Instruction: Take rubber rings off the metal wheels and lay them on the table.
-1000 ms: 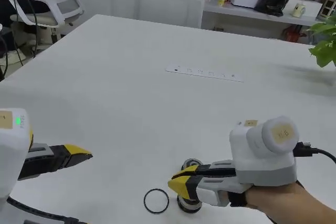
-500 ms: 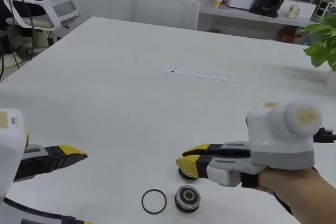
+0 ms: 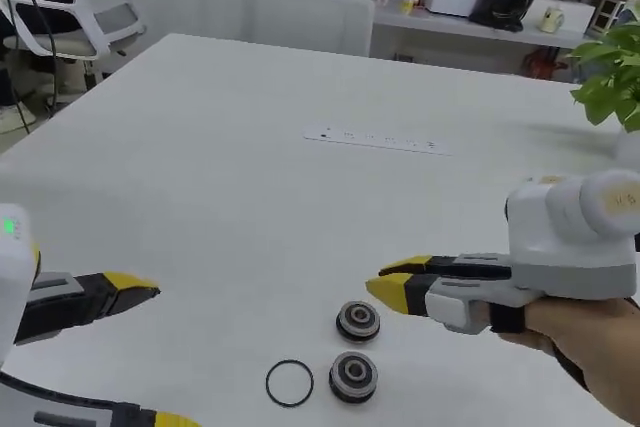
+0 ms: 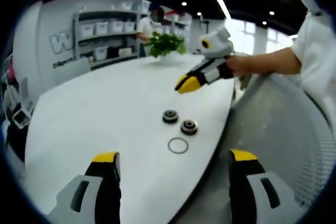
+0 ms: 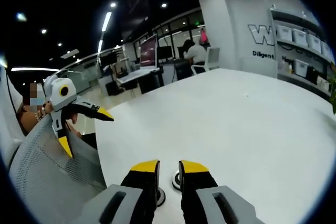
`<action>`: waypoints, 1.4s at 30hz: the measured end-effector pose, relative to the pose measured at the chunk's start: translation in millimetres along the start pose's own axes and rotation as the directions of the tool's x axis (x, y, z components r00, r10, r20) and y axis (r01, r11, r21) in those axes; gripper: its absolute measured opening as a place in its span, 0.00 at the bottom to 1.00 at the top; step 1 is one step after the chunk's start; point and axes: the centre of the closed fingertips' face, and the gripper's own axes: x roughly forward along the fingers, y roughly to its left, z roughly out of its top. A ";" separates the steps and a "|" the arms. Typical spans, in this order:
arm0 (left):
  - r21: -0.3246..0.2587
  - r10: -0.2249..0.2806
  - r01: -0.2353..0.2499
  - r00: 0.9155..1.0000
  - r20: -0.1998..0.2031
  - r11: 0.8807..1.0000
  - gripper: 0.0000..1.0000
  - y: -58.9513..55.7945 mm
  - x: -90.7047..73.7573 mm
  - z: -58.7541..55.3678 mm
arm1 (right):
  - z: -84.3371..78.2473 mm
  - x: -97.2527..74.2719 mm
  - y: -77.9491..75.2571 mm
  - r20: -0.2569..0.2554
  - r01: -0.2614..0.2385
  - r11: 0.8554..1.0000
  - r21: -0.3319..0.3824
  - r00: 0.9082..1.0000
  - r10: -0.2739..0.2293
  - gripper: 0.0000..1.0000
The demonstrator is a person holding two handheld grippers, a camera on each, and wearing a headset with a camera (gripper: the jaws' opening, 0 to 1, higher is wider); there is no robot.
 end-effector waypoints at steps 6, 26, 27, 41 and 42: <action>-0.011 -0.012 0.013 0.999 0.053 1.000 0.88 -0.5 -4.2 13.7 | -3.9 -5.8 -3.7 -0.011 0.000 1.000 0.010 1.000 0.000 0.12; 0.125 -0.121 0.101 0.980 0.158 0.987 0.82 -2.4 12.6 102.4 | -34.7 -10.6 -1.1 -0.111 -0.042 0.999 0.018 0.993 0.044 0.13; 0.133 -0.131 0.110 0.978 0.161 0.985 0.82 -2.7 16.1 105.8 | -37.0 -10.1 0.2 -0.117 -0.049 0.998 0.030 0.992 0.052 0.13; 0.240 -0.263 0.223 0.953 0.150 0.945 0.63 -28.4 73.4 122.0 | -66.3 -6.7 15.0 -0.207 -0.135 0.990 0.050 0.968 0.142 0.15; 0.248 -0.264 0.222 0.953 0.149 0.943 0.62 -28.4 76.5 122.5 | -68.4 -6.3 15.9 -0.211 -0.140 0.989 0.052 0.966 0.148 0.16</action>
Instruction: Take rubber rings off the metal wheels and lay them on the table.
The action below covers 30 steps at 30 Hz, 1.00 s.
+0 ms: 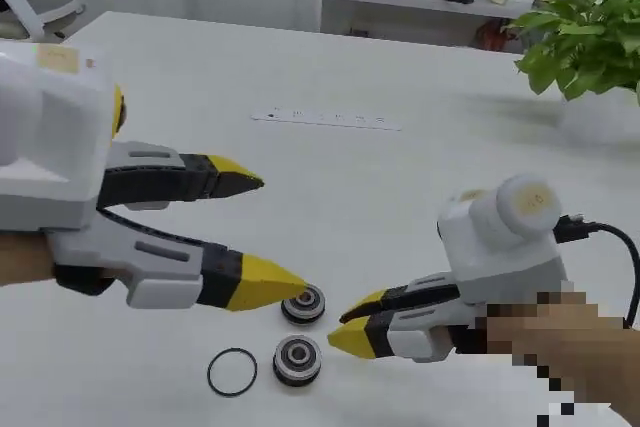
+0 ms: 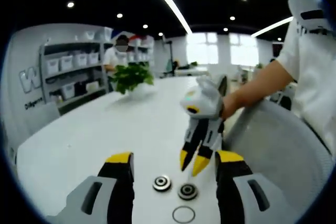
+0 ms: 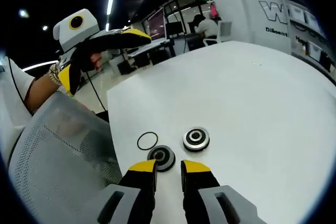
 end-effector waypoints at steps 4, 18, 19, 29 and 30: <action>0.006 0.000 0.000 1.000 -0.004 1.000 0.57 3.5 11.0 -3.0 | -1.4 3.5 3.3 0.006 -0.017 1.000 0.008 1.000 0.017 0.16; -0.089 -0.016 0.011 0.998 -0.058 0.996 0.37 -3.5 27.3 -64.2 | -20.5 20.5 10.1 -0.062 -0.038 0.998 -0.057 0.997 0.035 0.21; -0.106 -0.021 0.013 0.997 -0.068 0.994 0.36 -5.1 29.3 -70.4 | -20.2 21.1 9.5 -0.062 -0.036 0.998 -0.059 0.998 0.032 0.22; -0.075 -0.112 0.100 0.979 -0.172 0.992 0.32 -24.8 48.3 -96.8 | -20.5 24.7 7.5 -0.063 -0.023 0.995 -0.101 0.998 0.016 0.24; -0.062 -0.118 0.108 0.974 -0.192 0.992 0.31 -26.6 50.8 -100.6 | -20.8 24.7 8.1 -0.062 -0.026 0.994 -0.104 0.998 0.019 0.25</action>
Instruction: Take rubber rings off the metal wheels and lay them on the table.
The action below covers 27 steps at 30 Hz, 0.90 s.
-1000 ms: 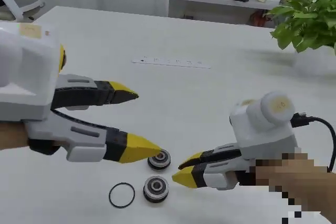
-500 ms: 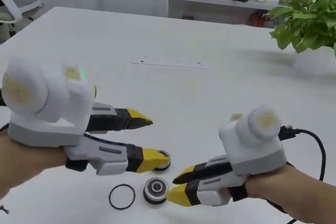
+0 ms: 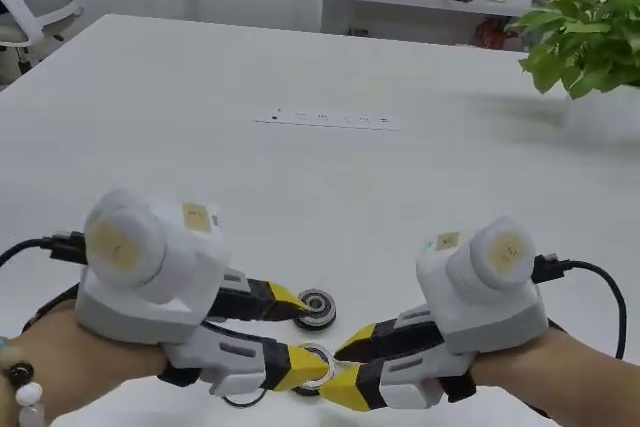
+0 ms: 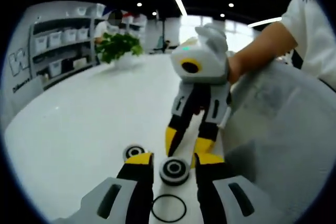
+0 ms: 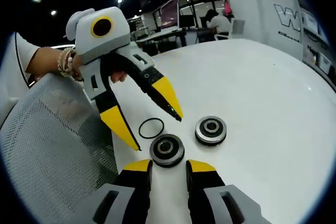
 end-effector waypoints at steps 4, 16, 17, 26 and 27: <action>0.032 0.010 -0.009 1.000 -0.028 0.999 0.28 2.6 4.8 -6.0 | -3.0 0.9 1.2 -0.006 -0.005 1.000 -0.010 1.000 0.005 0.26; -0.014 0.001 -0.002 0.998 -0.061 1.000 0.17 2.1 7.6 -18.7 | 5.7 1.3 1.0 0.017 0.009 0.998 -0.056 1.000 -0.008 0.26; -0.017 0.011 -0.012 0.998 -0.062 1.000 0.15 3.4 6.7 -19.0 | 4.6 1.5 1.3 0.011 0.008 0.998 -0.060 1.000 -0.007 0.26; -0.008 0.012 -0.013 0.999 -0.043 1.000 0.14 3.2 4.8 -18.4 | 0.8 4.8 3.5 -0.006 0.003 0.996 -0.085 1.000 -0.003 0.25; -0.006 0.012 -0.012 0.999 -0.046 1.000 0.14 2.9 5.1 -18.5 | -0.3 5.8 4.5 -0.012 0.000 0.996 -0.090 1.000 -0.001 0.25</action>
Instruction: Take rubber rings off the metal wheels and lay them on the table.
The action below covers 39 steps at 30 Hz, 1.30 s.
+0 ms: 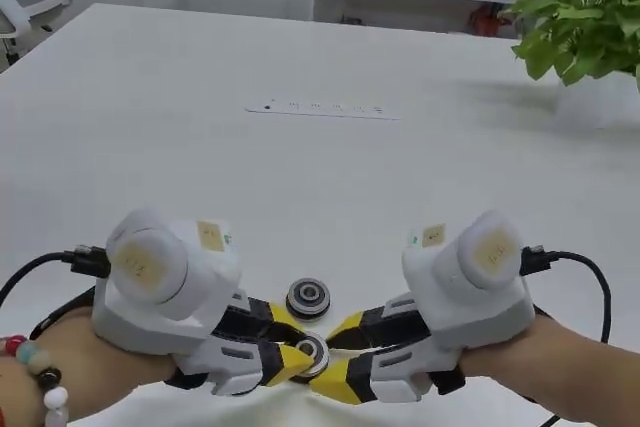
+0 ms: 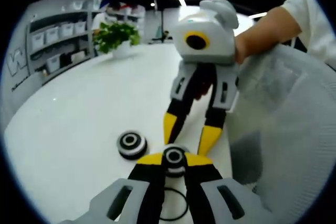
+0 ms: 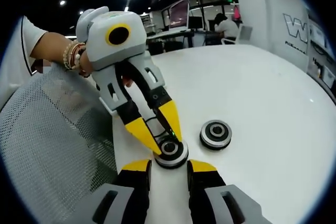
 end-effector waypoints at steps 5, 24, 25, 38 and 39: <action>-0.004 0.000 0.000 1.000 -0.001 1.000 0.14 -1.1 0.1 0.1 | 0.9 1.9 -3.0 0.006 0.010 1.000 -0.015 1.000 -0.010 0.25; -0.006 0.005 -0.005 1.000 0.011 1.000 0.14 -3.4 1.4 -1.1 | 0.2 -2.5 -2.7 -0.005 0.015 0.995 -0.099 1.000 -0.016 0.19; -0.006 0.006 -0.006 1.000 0.011 1.000 0.14 -3.7 1.3 -1.1 | -0.1 -2.8 -2.9 -0.006 0.014 0.995 -0.100 1.000 -0.015 0.19; -0.009 0.004 -0.004 1.000 0.012 1.000 0.14 -2.9 1.5 -1.5 | -1.9 -3.6 -3.8 -0.012 0.008 0.994 -0.113 1.000 -0.010 0.16; -0.010 0.004 -0.004 1.000 0.011 1.000 0.14 -3.0 1.5 -1.5 | -2.8 -4.1 -4.8 -0.016 0.011 0.993 -0.114 1.000 -0.013 0.14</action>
